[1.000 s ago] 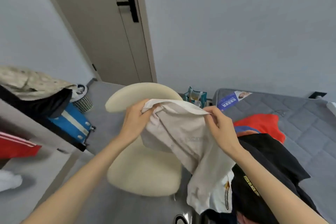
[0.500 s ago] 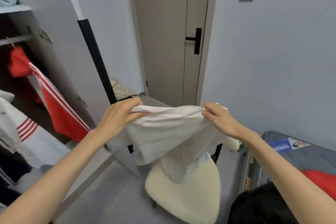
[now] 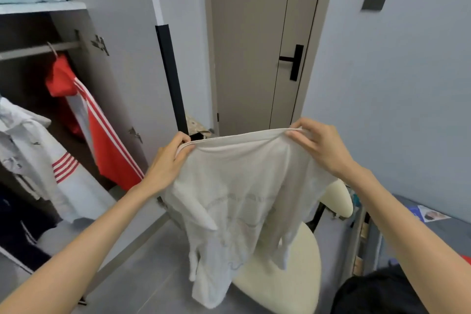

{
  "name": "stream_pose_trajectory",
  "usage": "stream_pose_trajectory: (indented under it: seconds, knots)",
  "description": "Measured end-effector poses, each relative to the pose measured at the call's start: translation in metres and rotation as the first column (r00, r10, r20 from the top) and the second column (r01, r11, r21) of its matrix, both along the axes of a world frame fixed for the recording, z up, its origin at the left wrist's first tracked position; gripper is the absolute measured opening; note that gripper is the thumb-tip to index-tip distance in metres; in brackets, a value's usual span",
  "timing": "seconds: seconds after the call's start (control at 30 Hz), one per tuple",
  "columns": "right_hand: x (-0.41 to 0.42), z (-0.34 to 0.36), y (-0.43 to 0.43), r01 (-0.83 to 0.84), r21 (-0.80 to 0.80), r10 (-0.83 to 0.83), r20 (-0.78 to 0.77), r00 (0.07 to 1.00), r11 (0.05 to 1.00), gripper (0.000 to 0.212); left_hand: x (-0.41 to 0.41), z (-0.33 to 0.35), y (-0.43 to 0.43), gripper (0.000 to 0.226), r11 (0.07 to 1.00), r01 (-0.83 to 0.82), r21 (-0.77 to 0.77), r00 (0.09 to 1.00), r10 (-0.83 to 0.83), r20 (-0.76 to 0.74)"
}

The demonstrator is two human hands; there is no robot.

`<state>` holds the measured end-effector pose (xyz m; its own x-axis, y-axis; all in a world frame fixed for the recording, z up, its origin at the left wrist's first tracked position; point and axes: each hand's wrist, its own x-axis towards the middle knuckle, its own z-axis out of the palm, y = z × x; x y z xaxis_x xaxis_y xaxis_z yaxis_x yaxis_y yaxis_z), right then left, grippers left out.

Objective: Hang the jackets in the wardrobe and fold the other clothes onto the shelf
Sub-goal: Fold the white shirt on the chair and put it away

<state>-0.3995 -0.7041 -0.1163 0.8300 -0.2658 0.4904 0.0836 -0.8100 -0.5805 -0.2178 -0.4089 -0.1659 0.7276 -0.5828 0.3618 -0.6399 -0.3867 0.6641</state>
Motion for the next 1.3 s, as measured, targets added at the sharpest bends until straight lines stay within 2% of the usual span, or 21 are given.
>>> stream_pose_trajectory:
  seconds: [0.07, 0.17, 0.23, 0.3, 0.37, 0.43, 0.5, 0.57, 0.63, 0.9, 1.03, 1.17, 1.3]
  knots:
    - [-0.002, 0.003, -0.004, -0.022, 0.031, 0.021, 0.011, 1.000, 0.999, 0.031, 0.001, -0.001, 0.005, 0.014, 0.995, 0.006, 0.103, 0.994, -0.017, 0.110]
    - [-0.001, 0.000, -0.020, -0.016, 0.086, 0.021, -0.053, 0.998, 0.996, 0.036, 0.006, 0.001, 0.007, 0.040, 0.928, 0.032, 0.371, 0.943, -0.151, 0.295]
    - [0.003, -0.010, -0.033, 0.044, 0.040, -0.037, -0.163, 0.986, 0.998, 0.041, 0.011, -0.001, 0.002, 0.045, 0.870, 0.019, 0.493, 0.920, -0.208, 0.331]
    - [0.011, -0.025, -0.046, 0.095, -0.053, -0.106, -0.258, 0.960, 0.994, 0.051, 0.016, -0.006, -0.008, 0.036, 0.849, -0.003, 0.528, 0.911, -0.216, 0.352]
    - [0.023, -0.039, -0.058, 0.138, -0.105, -0.163, -0.292, 0.943, 0.985, 0.052, 0.022, -0.009, -0.023, 0.030, 0.844, -0.032, 0.536, 0.918, -0.187, 0.350]
    - [0.037, -0.045, -0.070, 0.189, -0.139, -0.222, -0.281, 0.934, 0.972, 0.045, 0.032, -0.007, -0.041, 0.027, 0.841, -0.065, 0.537, 0.930, -0.144, 0.337]
    - [0.053, -0.040, -0.083, 0.240, -0.159, -0.273, -0.238, 0.932, 0.958, 0.039, 0.044, 0.001, -0.062, 0.025, 0.863, -0.085, 0.497, 0.944, -0.090, 0.318]
    - [0.068, -0.028, -0.098, 0.279, -0.177, -0.309, -0.175, 0.935, 0.944, 0.042, 0.057, 0.014, -0.081, 0.025, 0.889, -0.109, 0.444, 0.947, -0.043, 0.318]
    - [0.082, -0.015, -0.114, 0.296, -0.191, -0.323, -0.125, 0.938, 0.936, 0.029, 0.066, 0.030, -0.097, 0.028, 0.901, -0.143, 0.409, 0.937, -0.009, 0.349]
    - [0.091, 0.005, -0.158, 0.295, -0.086, -0.293, 0.027, 0.956, 0.952, 0.015, 0.058, 0.056, -0.133, 0.029, 0.948, -0.164, 0.272, 0.894, 0.026, 0.447]
    - [0.076, -0.010, -0.166, 0.289, -0.018, -0.289, 0.016, 0.957, 0.957, 0.019, 0.043, 0.034, -0.137, 0.030, 0.965, -0.145, 0.218, 0.899, 0.036, 0.436]
    - [0.049, -0.049, -0.162, 0.288, 0.058, -0.284, -0.069, 0.956, 0.956, 0.022, 0.020, -0.015, -0.140, 0.030, 0.982, -0.074, 0.172, 0.941, 0.012, 0.338]
    - [0.021, -0.117, -0.157, 0.262, 0.114, -0.243, -0.160, 0.957, 0.958, 0.024, -0.009, -0.089, -0.141, 0.035, 0.986, -0.001, 0.166, 0.979, -0.033, 0.203]
